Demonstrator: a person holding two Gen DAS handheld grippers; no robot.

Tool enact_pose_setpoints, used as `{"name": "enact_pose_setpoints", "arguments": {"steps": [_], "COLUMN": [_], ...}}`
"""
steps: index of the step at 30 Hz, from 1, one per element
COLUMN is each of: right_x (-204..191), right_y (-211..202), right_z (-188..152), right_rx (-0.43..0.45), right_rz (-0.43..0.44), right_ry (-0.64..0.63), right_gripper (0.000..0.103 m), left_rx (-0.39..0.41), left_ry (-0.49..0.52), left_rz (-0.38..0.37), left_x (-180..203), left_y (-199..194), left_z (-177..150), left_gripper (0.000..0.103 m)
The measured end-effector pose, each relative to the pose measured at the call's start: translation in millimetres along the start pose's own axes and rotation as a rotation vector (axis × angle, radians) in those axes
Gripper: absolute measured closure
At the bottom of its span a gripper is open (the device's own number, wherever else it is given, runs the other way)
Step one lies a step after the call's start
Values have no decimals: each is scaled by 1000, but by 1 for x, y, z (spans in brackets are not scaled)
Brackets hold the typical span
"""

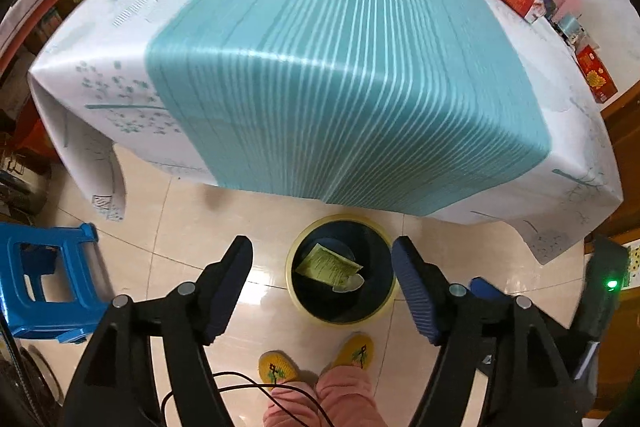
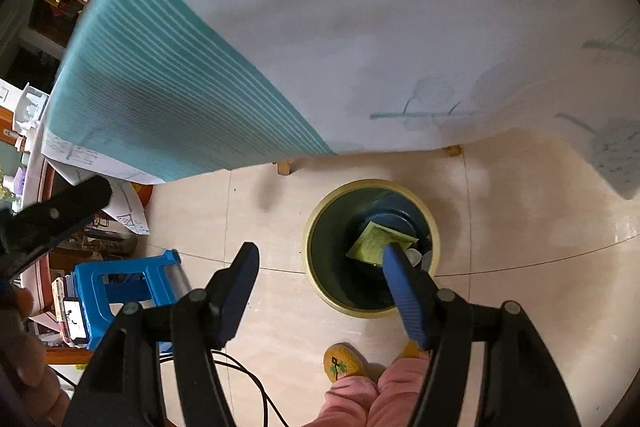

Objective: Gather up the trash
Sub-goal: 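Raise both tools back toward the table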

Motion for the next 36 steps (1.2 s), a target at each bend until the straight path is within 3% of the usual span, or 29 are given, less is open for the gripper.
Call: {"name": "enact_pose_setpoints", "arguments": {"steps": [3,8,18,24,31,36], "right_x": [-8,-26,-68,-85,-83,-69], "right_y": [-27,-87,-201,-244,-269,-257], "right_z": [6,20,53,79,120,173], "right_rx": [20,77,238,320,379,385], "right_rz": [-9,-18,-63,-95,-114,-125], "right_ry": [1,-11,-75,-120,-164,-234], "right_gripper": [38,38,38,38,38,38], "left_rx": [9,33,174,254,303,284], "left_ry": [14,35,86,153,206,224], "left_rz": [2,-17,-57,-65,-55,-72], "left_x": [-3,1,9,14,35,63], "left_y": [-25,-80,-195,-239,-249,-218], "left_z": [5,15,60,88,135,177], "left_gripper": [29,12,9,6,6,6]}}
Point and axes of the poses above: each gripper's, at about its wrist camera, not at the fingertips, and y roughly the way its jaws point, x to its right, z to its top, the point moved 7 cm from there along y, roughly the way its jaws point, and after that the axes turned 3 degrees about x, right-handed, at the moved point
